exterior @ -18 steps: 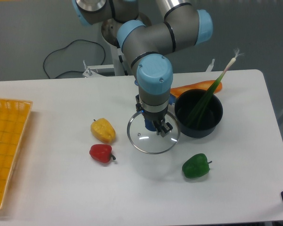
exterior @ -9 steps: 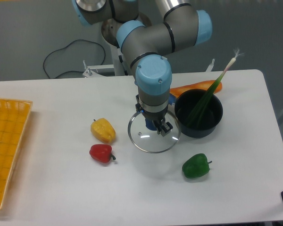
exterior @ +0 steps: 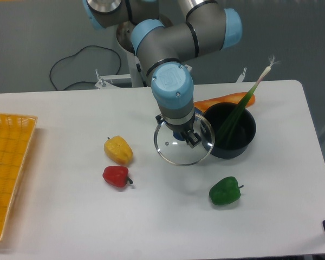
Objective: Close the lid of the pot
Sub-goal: 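Carry the glass lid over the black pot's rim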
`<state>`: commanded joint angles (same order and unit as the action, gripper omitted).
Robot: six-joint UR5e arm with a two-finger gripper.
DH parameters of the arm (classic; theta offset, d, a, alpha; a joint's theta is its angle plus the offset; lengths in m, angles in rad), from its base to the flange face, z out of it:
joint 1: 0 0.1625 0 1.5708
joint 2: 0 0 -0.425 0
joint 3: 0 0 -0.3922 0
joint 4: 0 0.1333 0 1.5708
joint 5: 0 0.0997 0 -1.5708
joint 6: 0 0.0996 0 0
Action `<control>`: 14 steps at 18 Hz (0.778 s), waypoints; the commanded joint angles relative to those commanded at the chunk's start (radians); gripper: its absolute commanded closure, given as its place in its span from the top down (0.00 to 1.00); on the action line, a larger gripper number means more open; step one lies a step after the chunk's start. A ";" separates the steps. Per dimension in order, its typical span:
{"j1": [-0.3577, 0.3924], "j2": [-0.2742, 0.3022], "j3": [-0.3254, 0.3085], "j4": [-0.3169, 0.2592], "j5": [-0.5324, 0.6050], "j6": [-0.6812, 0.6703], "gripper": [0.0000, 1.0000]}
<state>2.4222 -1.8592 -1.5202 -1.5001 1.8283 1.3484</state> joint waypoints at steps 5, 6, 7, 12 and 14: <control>-0.011 -0.002 -0.015 -0.051 0.084 0.014 0.47; -0.006 0.000 -0.017 -0.055 0.107 0.049 0.47; 0.000 0.003 -0.017 -0.055 0.112 0.090 0.47; 0.040 0.005 -0.037 -0.049 0.131 0.123 0.47; 0.057 0.014 -0.069 -0.043 0.155 0.135 0.47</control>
<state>2.4788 -1.8455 -1.5890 -1.5432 1.9834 1.4833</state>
